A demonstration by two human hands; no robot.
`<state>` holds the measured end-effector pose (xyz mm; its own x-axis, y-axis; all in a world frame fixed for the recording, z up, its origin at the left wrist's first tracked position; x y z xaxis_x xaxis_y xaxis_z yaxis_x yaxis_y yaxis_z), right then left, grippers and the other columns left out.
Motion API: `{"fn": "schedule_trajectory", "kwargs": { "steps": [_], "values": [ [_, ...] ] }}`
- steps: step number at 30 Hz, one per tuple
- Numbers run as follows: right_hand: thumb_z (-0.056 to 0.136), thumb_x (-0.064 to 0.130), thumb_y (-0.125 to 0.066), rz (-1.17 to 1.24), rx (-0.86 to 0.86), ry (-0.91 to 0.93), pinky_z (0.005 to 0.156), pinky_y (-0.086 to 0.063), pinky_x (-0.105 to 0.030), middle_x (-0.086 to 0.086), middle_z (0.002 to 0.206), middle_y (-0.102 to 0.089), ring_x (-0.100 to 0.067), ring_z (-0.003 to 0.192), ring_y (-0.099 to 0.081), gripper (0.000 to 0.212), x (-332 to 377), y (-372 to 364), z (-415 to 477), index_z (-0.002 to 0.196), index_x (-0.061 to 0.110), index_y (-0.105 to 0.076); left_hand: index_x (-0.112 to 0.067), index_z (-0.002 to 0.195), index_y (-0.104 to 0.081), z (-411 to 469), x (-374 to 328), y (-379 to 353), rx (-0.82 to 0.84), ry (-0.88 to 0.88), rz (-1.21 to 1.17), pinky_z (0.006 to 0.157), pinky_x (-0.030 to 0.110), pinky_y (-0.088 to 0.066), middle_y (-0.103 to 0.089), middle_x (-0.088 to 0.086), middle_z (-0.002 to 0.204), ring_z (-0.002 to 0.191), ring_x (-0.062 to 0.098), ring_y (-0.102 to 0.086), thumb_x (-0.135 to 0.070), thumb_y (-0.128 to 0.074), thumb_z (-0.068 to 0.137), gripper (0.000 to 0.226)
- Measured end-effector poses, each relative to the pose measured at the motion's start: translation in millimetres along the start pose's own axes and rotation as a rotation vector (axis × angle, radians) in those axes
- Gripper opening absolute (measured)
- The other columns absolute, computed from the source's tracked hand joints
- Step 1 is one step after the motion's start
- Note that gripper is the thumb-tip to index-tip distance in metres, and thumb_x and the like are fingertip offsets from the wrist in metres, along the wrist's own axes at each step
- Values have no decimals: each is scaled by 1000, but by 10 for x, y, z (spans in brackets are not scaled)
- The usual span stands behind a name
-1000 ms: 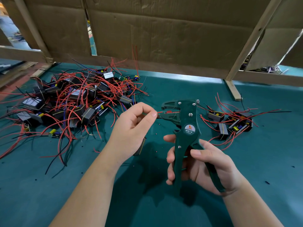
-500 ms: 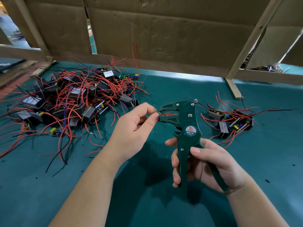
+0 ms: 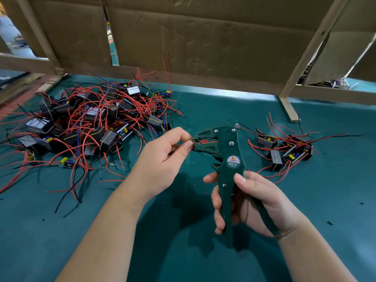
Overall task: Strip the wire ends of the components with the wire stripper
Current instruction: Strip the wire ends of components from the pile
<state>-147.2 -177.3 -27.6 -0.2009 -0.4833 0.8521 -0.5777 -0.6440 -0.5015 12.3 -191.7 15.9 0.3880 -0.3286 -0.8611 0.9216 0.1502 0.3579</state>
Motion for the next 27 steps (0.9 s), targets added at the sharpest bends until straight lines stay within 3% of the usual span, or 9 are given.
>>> {"fn": "schedule_trajectory", "kwargs": {
  "steps": [8,14,27],
  "values": [
    [83,39,-73,-5,-5,-20,67,-53,-51,-19,85,-61,-36,65,-62,53,-20,14,3,118,2,-62,-31,83,-51,-2,31,10,59,-11,100,45,17,-24,-33,-9,51,46,6,-27,-33,-45,93,12],
    [78,40,-77,-37,-42,-26,67,-52,-52,-20,84,-61,-37,65,-61,55,-35,32,8,116,3,-63,-29,82,-49,-13,34,27,22,-35,237,45,19,-23,-36,-7,50,46,10,-27,-35,-46,92,11],
    [74,40,-80,-75,-89,-27,69,-51,-53,-23,84,-60,-38,65,-61,58,-64,60,8,114,2,-64,-20,76,-54,-15,23,69,17,-25,225,45,16,-21,-33,-7,45,43,10,-25,-31,-50,88,17]
  ]
}}
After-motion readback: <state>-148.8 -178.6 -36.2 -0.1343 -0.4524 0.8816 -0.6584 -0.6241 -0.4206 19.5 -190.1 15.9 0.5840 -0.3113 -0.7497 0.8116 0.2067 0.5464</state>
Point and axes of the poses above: each hand's wrist, its own z-axis towards the middle knuckle, its own y-axis out of the back of the hand, x = y × z, the point moved 7 cm from there along z, towards the middle knuckle
